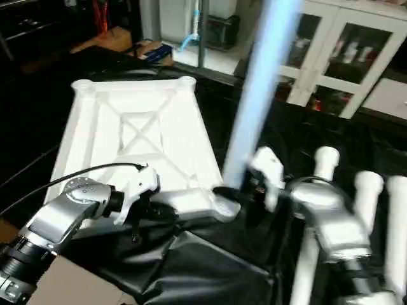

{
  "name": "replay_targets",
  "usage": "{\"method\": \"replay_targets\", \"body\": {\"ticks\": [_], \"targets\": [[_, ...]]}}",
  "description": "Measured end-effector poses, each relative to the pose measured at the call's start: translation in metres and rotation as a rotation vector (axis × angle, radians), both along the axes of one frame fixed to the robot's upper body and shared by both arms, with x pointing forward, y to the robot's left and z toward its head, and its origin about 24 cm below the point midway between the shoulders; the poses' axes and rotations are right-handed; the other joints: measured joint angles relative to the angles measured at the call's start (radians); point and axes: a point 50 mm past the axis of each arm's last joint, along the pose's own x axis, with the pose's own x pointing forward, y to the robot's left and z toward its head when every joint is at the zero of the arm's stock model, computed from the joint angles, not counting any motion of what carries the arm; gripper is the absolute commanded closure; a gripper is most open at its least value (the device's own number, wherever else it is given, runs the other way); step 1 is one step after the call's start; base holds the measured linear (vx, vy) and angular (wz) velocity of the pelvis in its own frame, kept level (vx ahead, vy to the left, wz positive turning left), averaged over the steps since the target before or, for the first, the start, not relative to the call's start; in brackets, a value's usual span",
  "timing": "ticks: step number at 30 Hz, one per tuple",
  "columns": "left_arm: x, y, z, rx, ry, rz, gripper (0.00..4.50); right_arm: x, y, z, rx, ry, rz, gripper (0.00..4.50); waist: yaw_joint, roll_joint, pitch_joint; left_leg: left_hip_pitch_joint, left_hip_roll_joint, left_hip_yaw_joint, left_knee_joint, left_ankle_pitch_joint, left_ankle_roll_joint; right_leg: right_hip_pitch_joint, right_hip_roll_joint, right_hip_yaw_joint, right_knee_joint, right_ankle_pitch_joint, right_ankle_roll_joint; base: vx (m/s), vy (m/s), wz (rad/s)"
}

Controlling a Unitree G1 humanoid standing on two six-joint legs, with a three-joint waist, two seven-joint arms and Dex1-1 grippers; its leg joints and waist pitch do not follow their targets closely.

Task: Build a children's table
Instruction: Rotate leg to tighten

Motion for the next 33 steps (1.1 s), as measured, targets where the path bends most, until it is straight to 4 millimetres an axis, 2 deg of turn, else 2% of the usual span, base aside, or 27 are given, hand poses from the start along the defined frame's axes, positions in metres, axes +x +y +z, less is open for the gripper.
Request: {"method": "replay_targets", "body": {"ticks": [2,4,9,12,14,18,19,22,23,24,27,29,33], "targets": [[0.003,-0.006,-0.002,-0.005,-0.006,0.055,4.50,0.006,0.005,-0.003,0.010,-0.005,-0.115,2.64,-0.012,-0.001,-0.001,0.001,0.000,0.000,0.000,0.000,0.000,0.001,0.000,0.000,0.000,-0.002,0.003,0.000,0.000,0.00],[0.008,-0.017,-0.005,-0.016,-0.009,0.139,4.50,0.014,0.010,-0.008,0.034,-0.002,-0.300,2.64,-0.019,-0.004,-0.003,0.002,0.000,-0.001,0.001,0.000,0.000,0.002,0.000,0.000,-0.001,-0.002,0.004,0.000,0.000,0.00],[0.017,-0.061,-0.009,-0.038,0.005,0.362,4.50,0.032,0.024,-0.015,0.062,-0.013,-0.823,2.64,-0.033,-0.003,-0.002,0.001,-0.002,-0.002,0.002,0.000,0.000,0.002,0.000,0.000,-0.006,-0.003,0.005,0.000,0.000,0.00],[0.016,-0.073,-0.010,-0.048,0.009,0.395,4.50,0.034,0.029,-0.017,0.073,-0.027,-0.959,2.65,-0.035,-0.002,-0.003,0.001,-0.003,-0.004,0.001,0.000,0.000,0.003,0.000,0.000,-0.007,-0.004,0.006,0.000,0.000,0.00],[0.017,-0.074,-0.009,-0.045,-0.006,0.398,4.50,0.038,0.040,-0.019,0.123,-0.030,-1.014,2.65,-0.041,-0.002,-0.003,0.000,-0.003,-0.004,0.001,0.000,0.000,0.002,0.000,0.000,-0.007,-0.004,0.006,0.000,0.000,0.00],[0.018,-0.071,-0.008,-0.036,-0.022,0.397,4.50,0.040,0.045,-0.017,0.186,-0.047,-0.954,2.65,-0.045,-0.002,-0.003,-0.003,-0.003,-0.007,0.000,0.000,0.000,0.001,0.000,-0.004,-0.010,-0.004,0.006,0.000,0.000,0.00],[0.018,-0.070,-0.008,-0.031,-0.026,0.393,4.50,0.040,0.045,-0.016,0.190,-0.049,-0.935,2.30,-0.046,-0.002,-0.003,-0.004,-0.003,-0.007,0.000,0.000,0.000,0.000,0.000,-0.004,-0.011,-0.004,0.006,0.000,0.000,0.00],[0.018,-0.065,-0.006,-0.023,-0.043,0.366,4.50,0.034,0.039,-0.014,0.227,-0.055,-0.878,2.30,-0.041,-0.001,-0.002,-0.006,-0.003,-0.007,0.000,0.000,0.000,-0.002,0.000,-0.004,-0.009,-0.002,0.006,0.000,0.000,0.00],[0.018,-0.063,-0.006,-0.019,-0.049,0.356,4.50,0.032,0.038,-0.014,0.234,-0.058,-0.867,1.88,-0.041,-0.001,-0.002,-0.006,-0.003,-0.007,-0.001,0.000,0.000,-0.002,0.000,-0.004,-0.007,-0.002,0.006,0.000,0.000,0.00],[0.018,-0.061,-0.005,-0.017,-0.063,0.336,4.50,0.029,0.037,-0.014,0.251,-0.057,-0.846,1.85,-0.039,-0.001,-0.002,-0.006,-0.002,-0.007,-0.001,0.000,0.000,-0.003,0.000,-0.004,-0.006,-0.002,0.005,0.000,0.000,0.00],[0.020,-0.045,-0.003,-0.001,-0.123,0.294,4.50,0.020,0.038,-0.011,0.321,-0.030,-0.694,1.62,-0.043,0.001,-0.001,-0.006,-0.001,-0.008,-0.004,0.000,0.000,-0.006,0.001,-0.005,-0.004,0.000,0.005,0.000,0.000,0.00],[0.017,-0.034,-0.002,0.000,-0.129,0.238,4.50,0.011,0.029,-0.010,0.285,-0.027,-0.555,1.48,-0.037,0.002,-0.001,-0.006,0.000,-0.009,-0.004,0.000,-0.001,-0.005,0.001,-0.008,-0.004,0.000,0.004,0.000,0.000,0.00],[0.008,-0.018,0.000,0.000,-0.102,0.123,4.50,-0.005,0.001,-0.005,0.124,-0.024,-0.279,1.48,-0.024,0.003,-0.001,-0.006,0.000,-0.007,-0.005,-0.002,0.002,-0.005,0.001,-0.007,-0.005,-0.004,0.002,0.014,-0.001,0.01]]}}
